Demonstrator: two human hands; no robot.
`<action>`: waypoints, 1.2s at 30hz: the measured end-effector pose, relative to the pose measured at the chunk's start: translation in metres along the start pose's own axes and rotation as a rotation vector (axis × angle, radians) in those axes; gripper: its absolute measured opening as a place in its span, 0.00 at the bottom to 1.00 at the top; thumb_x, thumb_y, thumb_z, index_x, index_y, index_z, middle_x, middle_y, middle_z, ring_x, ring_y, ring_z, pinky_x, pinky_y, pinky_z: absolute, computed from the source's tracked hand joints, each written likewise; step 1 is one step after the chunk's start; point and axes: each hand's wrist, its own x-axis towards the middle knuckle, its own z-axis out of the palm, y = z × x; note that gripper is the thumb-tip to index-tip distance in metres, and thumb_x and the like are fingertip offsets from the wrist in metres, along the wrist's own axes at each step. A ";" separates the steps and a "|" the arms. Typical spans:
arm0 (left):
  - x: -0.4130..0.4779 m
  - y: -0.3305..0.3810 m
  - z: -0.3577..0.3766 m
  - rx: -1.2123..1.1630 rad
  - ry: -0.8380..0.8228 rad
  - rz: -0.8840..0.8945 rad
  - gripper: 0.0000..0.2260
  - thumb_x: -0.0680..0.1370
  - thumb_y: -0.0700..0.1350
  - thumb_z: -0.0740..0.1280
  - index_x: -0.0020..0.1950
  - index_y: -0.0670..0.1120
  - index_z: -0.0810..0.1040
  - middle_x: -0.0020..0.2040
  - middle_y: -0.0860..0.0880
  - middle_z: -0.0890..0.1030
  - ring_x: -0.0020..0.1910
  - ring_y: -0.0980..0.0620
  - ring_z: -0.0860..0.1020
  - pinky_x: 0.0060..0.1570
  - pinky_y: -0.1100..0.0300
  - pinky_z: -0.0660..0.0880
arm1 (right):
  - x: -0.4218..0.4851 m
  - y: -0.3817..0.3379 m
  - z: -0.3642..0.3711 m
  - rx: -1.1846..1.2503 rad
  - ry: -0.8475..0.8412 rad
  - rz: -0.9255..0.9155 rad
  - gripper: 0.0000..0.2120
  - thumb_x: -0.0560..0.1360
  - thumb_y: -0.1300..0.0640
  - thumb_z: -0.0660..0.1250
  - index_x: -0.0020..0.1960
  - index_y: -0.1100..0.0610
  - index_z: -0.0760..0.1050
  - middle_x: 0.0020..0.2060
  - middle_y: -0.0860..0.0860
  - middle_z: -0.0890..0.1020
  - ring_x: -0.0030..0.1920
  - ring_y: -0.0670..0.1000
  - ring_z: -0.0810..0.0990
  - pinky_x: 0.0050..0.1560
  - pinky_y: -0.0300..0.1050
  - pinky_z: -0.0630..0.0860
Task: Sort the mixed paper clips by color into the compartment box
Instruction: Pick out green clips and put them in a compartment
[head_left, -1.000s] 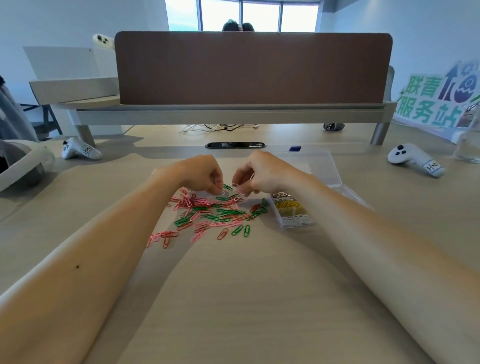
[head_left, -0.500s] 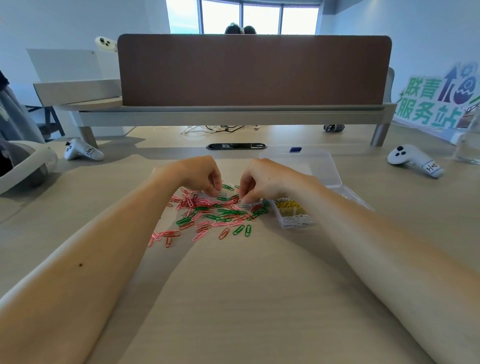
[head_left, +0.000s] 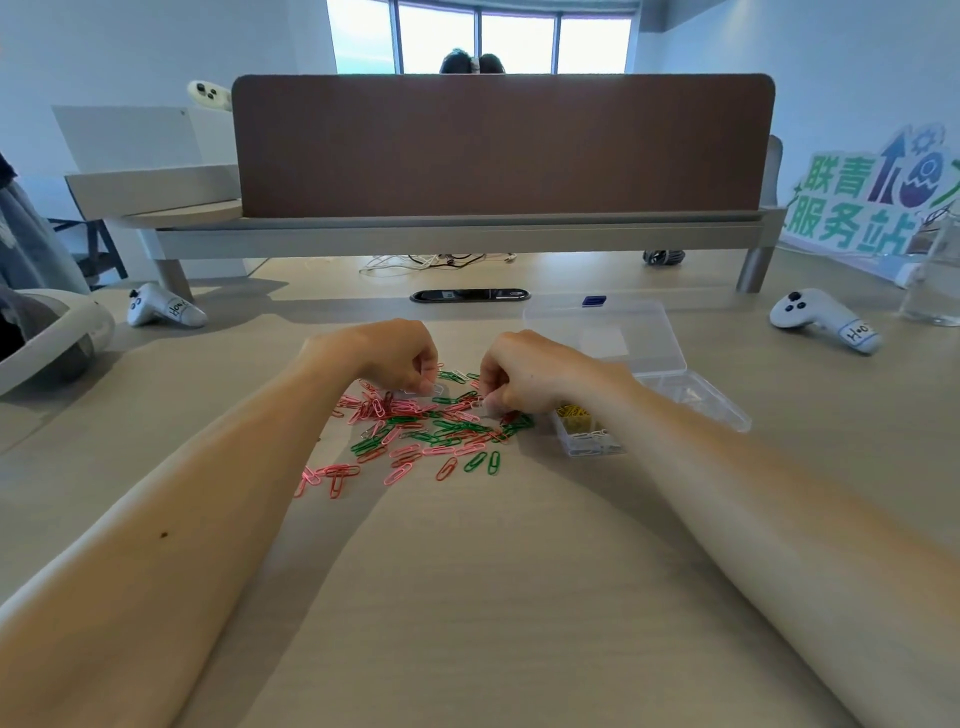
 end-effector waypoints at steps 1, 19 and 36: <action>0.000 -0.001 0.000 -0.017 0.018 0.007 0.04 0.76 0.43 0.70 0.41 0.49 0.79 0.39 0.53 0.81 0.39 0.55 0.78 0.44 0.61 0.74 | 0.000 0.001 0.000 0.027 0.025 0.000 0.03 0.75 0.59 0.70 0.47 0.59 0.81 0.39 0.47 0.79 0.41 0.47 0.77 0.36 0.37 0.71; 0.029 0.011 0.009 -0.069 0.211 0.064 0.05 0.74 0.41 0.72 0.49 0.44 0.83 0.42 0.51 0.82 0.42 0.54 0.79 0.47 0.63 0.75 | -0.004 0.025 -0.006 0.309 0.302 0.021 0.02 0.75 0.62 0.71 0.45 0.56 0.80 0.37 0.43 0.78 0.40 0.42 0.77 0.39 0.33 0.71; 0.016 0.022 -0.006 -0.232 0.146 0.040 0.04 0.76 0.39 0.68 0.42 0.45 0.80 0.37 0.53 0.79 0.37 0.56 0.75 0.41 0.65 0.71 | -0.029 0.044 -0.019 0.391 0.309 0.073 0.05 0.75 0.62 0.70 0.42 0.55 0.80 0.37 0.47 0.81 0.38 0.45 0.79 0.41 0.38 0.75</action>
